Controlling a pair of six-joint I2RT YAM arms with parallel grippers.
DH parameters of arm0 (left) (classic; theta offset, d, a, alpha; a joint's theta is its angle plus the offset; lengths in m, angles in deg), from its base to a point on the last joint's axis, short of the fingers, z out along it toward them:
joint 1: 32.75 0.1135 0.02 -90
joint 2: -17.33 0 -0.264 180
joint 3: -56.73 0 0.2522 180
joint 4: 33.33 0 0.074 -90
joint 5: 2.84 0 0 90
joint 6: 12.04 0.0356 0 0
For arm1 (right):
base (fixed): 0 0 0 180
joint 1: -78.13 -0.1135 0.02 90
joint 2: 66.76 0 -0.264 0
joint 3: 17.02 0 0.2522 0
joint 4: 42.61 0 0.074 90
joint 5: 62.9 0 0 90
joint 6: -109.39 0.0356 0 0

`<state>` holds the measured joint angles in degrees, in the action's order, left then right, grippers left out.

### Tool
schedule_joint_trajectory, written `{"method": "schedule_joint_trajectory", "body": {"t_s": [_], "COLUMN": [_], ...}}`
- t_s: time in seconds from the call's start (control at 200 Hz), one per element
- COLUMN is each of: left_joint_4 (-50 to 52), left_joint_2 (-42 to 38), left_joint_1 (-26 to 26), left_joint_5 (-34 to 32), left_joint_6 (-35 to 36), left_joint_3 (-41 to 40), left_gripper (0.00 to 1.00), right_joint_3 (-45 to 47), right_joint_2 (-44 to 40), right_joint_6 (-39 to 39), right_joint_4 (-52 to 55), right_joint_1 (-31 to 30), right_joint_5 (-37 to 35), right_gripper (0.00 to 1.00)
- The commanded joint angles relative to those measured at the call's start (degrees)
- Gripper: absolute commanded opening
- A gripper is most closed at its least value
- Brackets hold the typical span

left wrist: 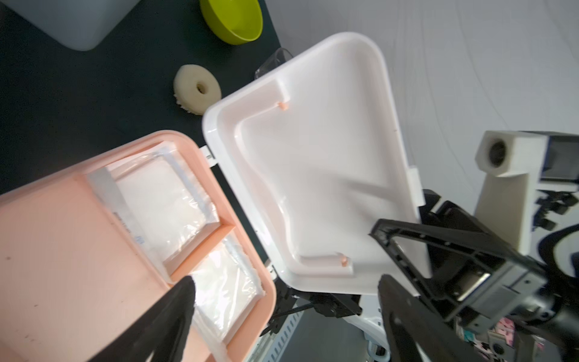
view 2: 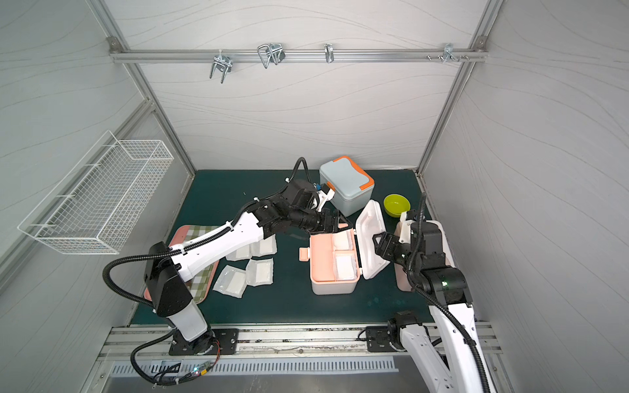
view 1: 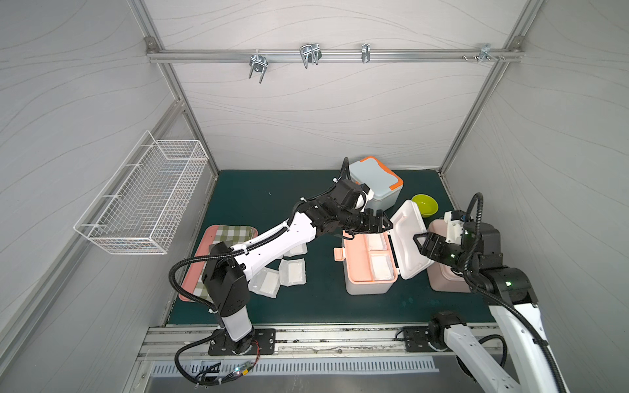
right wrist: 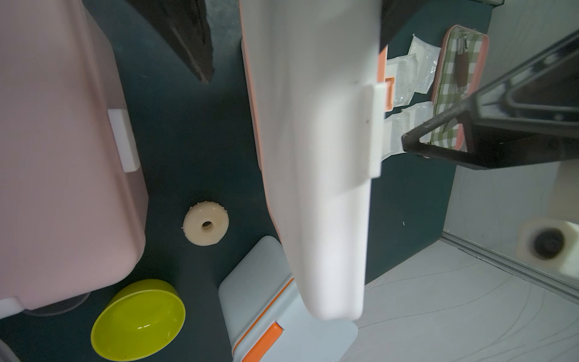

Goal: Open first aid kits and take out gauze
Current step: Open the lid of the first aid kit.

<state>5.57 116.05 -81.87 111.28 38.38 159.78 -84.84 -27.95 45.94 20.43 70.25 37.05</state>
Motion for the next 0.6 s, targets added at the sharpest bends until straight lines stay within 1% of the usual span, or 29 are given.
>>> {"method": "schedule_joint_trajectory", "body": {"t_s": [0.0, 0.185, 0.32, 0.36, 0.4, 0.445, 0.485, 0.595], "left_joint_4": [1.8, 5.6, 8.9, 9.9, 11.0, 12.2, 13.4, 16.5], "left_joint_2": [-1.5, -2.0, -1.9, -1.7, -1.6, -1.2, -0.8, 0.9], "left_joint_1": [0.1, 0.1, 0.1, 0.1, 0.1, 0.1, 0.1, 0.1], "left_joint_5": [-6.5, -11.3, -15.4, -16.8, -18.1, -19.4, -20.3, -22.3], "left_joint_6": [2.6, 4.5, 5.8, 6.3, 6.7, 7.2, 7.8, 9.4], "left_joint_3": [-2.1, -2.5, -2.1, -1.8, -1.2, -0.4, 0.5, 4.1], "left_gripper": [0.91, 0.91, 0.88, 0.86, 0.85, 0.82, 0.81, 0.76], "right_joint_3": [2.2, 6.3, 8.0, 7.9, 7.4, 6.4, 5.3, 3.7], "right_joint_2": [0.9, 1.4, 1.6, 1.5, 1.2, 0.8, 0.7, 1.1], "right_joint_6": [0.7, 2.8, 2.8, 2.7, 2.3, 1.5, 0.8, -0.1], "right_joint_4": [-2.4, -5.7, -6.3, -5.8, -4.8, -3.4, -2.4, -1.6], "right_joint_1": [2.3, 2.6, 2.5, 2.6, 2.6, 2.5, 2.6, 3.3], "right_joint_5": [8.4, 13.4, 15.2, 14.2, 12.2, 9.5, 8.0, 7.4], "right_gripper": [0.65, 0.60, 0.61, 0.63, 0.68, 0.76, 0.80, 0.86]}}
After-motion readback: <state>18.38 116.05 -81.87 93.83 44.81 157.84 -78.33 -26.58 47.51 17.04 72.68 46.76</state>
